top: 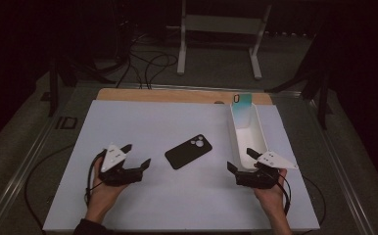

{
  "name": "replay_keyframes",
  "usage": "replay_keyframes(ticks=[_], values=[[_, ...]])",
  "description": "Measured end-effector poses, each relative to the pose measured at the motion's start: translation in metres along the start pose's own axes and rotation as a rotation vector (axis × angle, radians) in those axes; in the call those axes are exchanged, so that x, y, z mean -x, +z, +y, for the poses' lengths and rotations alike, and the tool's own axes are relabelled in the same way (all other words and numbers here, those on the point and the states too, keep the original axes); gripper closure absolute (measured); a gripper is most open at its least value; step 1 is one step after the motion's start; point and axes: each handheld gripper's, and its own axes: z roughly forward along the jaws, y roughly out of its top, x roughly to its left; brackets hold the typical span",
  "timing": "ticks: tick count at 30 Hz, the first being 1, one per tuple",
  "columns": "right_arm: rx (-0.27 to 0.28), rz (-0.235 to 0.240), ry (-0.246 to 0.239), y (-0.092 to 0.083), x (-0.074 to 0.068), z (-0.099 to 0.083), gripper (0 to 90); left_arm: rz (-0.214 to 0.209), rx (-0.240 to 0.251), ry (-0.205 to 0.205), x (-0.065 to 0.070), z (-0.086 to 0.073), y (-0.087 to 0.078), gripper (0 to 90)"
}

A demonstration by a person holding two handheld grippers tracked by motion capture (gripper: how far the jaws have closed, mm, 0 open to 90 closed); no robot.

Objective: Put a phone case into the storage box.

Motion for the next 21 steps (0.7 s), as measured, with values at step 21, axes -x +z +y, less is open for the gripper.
replay_keyframes(ticks=[21], values=[[0.030, -0.005, -0.053, -0.004, 0.005, -0.006, 9.0, 0.021, 0.020, -0.060, -0.035, -0.040, -0.043, 0.6]])
